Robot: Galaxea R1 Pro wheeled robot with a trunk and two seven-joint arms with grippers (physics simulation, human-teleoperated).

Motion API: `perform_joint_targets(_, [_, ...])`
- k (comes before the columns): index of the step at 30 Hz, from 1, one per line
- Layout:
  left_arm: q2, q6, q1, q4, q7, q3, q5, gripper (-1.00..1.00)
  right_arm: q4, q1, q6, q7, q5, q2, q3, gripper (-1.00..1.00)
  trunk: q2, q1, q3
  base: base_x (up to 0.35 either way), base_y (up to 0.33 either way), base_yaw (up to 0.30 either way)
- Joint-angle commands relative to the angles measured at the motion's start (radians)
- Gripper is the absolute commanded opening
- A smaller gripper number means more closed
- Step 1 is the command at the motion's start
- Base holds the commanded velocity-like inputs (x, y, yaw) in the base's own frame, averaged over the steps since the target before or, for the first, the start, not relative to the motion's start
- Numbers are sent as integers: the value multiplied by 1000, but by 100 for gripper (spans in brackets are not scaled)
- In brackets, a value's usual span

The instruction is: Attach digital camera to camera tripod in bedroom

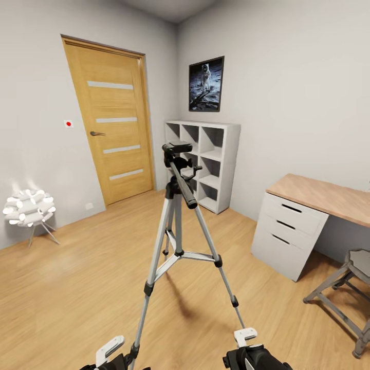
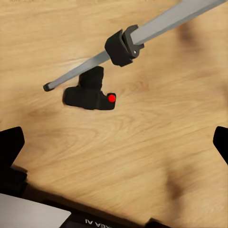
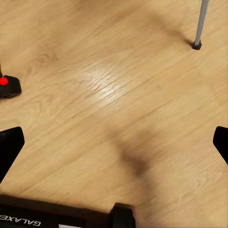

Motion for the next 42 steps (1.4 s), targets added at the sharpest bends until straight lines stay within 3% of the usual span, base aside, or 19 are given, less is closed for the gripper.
perform_joint_targets(1, [-1, 5, 0, -2, 6, 2, 10, 100, -2, 0, 6, 3, 8, 0, 3, 100, -1, 0, -1, 0, 35, -19])
perform_joint_targets(4, [-1, 5, 0, -2, 3, 1, 10, 100, -2, 0, 6, 3, 8, 0, 3, 100, -1, 0, -1, 0, 23, -12])
perform_joint_targets(11, [1, 5, 0, -1, 7, -49, 11, 100, -3, 0, 5, 4, 7, 0, -1, 100, -1, 0, -1, 0, 5, -3])
perform_joint_targets(25, [2, 4, 3, -6, 7, -68, 0, 100, -4, 0, 4, 5, 6, 0, -2, 100, -1, 0, -1, 0, 84, 0])
perform_joint_targets(28, [3, 4, 5, -8, 8, -87, -37, 100, -4, 0, 4, 4, 6, -1, -2, 100, -1, 0, -1, 0, 21, 0])
perform_joint_targets(32, [4, 6, 3, -6, 0, -131, -135, 100, -4, 0, 5, 7, 6, -2, -2, 100, -1, 0, -1, 0, 9, 0])
perform_joint_targets(37, [8, 7, -1, -5, -5, -145, -174, 100, -4, 0, 5, 8, 4, -1, -3, 100, -1, 0, -1, 0, 3, 0])
perform_joint_targets(42, [16, 7, -3, -7, -9, -150, -192, 100, -4, 0, -1, 8, -11, 0, -6, 100, -1, 0, -1, -46, 56, 0])
